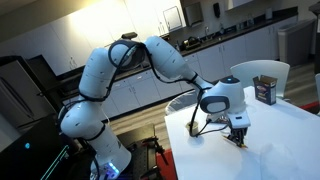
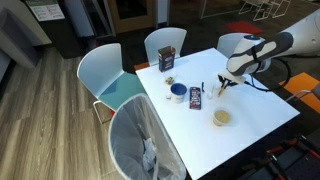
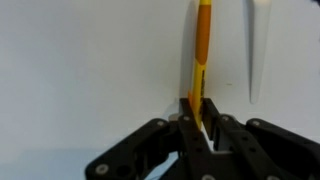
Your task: Put the yellow pen inside the cup then take it out
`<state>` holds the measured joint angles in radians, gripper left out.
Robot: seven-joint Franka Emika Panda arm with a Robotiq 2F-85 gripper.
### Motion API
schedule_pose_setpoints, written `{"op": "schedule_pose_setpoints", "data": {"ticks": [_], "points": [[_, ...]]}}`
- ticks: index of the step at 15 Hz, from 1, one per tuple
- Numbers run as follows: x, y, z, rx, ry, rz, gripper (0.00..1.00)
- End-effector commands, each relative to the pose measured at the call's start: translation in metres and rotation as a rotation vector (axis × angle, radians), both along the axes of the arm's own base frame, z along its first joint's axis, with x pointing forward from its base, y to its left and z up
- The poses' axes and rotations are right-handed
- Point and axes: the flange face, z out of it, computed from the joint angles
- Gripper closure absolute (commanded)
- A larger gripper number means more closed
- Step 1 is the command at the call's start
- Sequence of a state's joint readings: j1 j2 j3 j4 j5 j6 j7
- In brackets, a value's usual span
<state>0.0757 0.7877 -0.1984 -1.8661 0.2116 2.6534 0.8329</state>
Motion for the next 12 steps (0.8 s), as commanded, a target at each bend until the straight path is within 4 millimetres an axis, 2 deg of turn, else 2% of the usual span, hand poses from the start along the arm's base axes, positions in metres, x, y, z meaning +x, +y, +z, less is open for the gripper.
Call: {"op": "schedule_pose_setpoints", "data": {"ticks": [1,5,9,12], "points": [[-0.042,0.016,0.049,-0.13,-0.051,0.05,0.96],[-0.079,0.043,0.091,-0.275,-0.201,0.2,0.96],[-0.105,0.081,0.118,-0.386,-0.308,0.419,0.96],[-0.129,0.116,0.139,-0.394,-0.368,0.57,0.96]]}}
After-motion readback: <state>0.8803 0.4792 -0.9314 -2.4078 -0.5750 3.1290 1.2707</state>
